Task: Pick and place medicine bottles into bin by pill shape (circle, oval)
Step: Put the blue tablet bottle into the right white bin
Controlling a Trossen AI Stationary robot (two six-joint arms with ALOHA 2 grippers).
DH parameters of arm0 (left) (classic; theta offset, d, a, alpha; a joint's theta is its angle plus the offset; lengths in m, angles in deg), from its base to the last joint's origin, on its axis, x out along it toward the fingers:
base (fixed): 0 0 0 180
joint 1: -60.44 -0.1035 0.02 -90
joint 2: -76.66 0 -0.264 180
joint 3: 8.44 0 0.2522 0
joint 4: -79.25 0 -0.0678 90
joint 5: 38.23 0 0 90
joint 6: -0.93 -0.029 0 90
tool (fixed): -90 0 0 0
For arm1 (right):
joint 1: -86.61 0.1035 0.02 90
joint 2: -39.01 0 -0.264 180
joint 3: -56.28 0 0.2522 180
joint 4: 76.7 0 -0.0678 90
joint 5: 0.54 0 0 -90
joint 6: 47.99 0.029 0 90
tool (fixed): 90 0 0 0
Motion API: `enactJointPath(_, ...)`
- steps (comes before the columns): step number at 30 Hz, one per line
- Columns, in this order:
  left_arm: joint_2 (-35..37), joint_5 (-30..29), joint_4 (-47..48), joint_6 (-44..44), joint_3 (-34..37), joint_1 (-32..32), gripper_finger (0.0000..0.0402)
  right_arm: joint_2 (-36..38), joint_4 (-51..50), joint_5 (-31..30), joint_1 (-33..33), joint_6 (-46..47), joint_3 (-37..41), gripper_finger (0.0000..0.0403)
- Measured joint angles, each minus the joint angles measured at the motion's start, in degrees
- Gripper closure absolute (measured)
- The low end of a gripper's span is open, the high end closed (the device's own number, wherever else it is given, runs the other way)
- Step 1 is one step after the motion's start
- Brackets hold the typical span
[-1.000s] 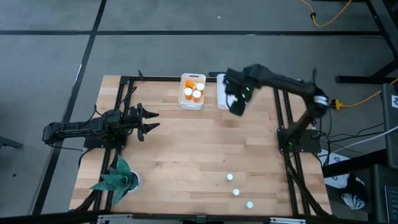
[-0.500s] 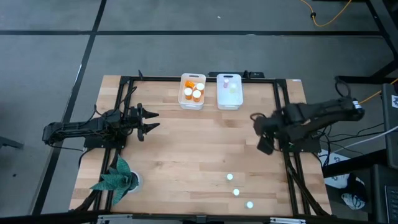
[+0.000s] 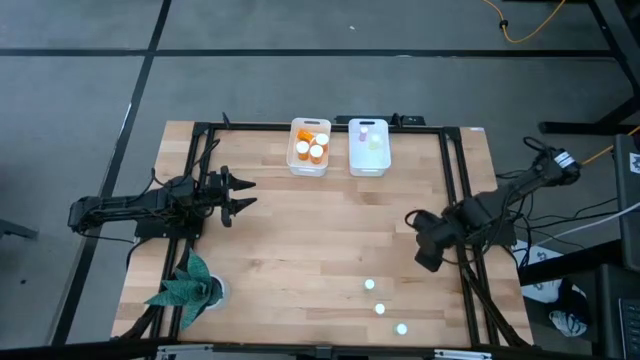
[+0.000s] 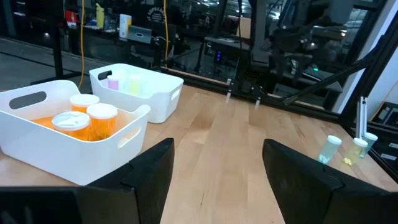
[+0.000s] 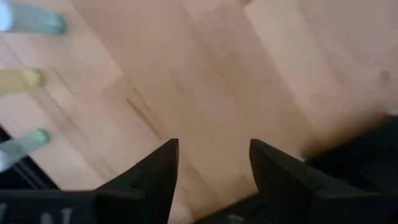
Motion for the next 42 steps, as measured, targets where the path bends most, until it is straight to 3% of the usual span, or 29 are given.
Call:
enactJointPath(12, 0.0, 0.0, 0.0, 0.0, 0.0, 0.0, 0.0165, -4.7, 17.4, -1.0, 6.6, 5.8, 0.0, 0.0205)
enactJointPath(22, 0.0, 0.0, 0.0, 0.0, 0.0, 0.0, 0.0165, -12.6, 17.7, -1.2, 9.9, 6.9, -5.1, 0.0205)
enactJointPath(26, 0.0, 0.0, 0.0, 0.0, 0.0, 0.0, 0.0165, -15.7, 13.4, -2.7, 11.1, 6.8, -9.6, 0.0203)
enactJointPath(34, 0.0, 0.0, 0.0, 0.0, 0.0, 0.0, 0.0165, -20.4, 6.5, -10.2, 12.7, 1.0, -18.1, 0.0155)
enactJointPath(42, 0.0, 0.0, 0.0, 0.0, 0.0, 0.0, 0.0165, -20.8, 7.6, -8.9, 12.9, 1.1, -18.8, 0.0090)
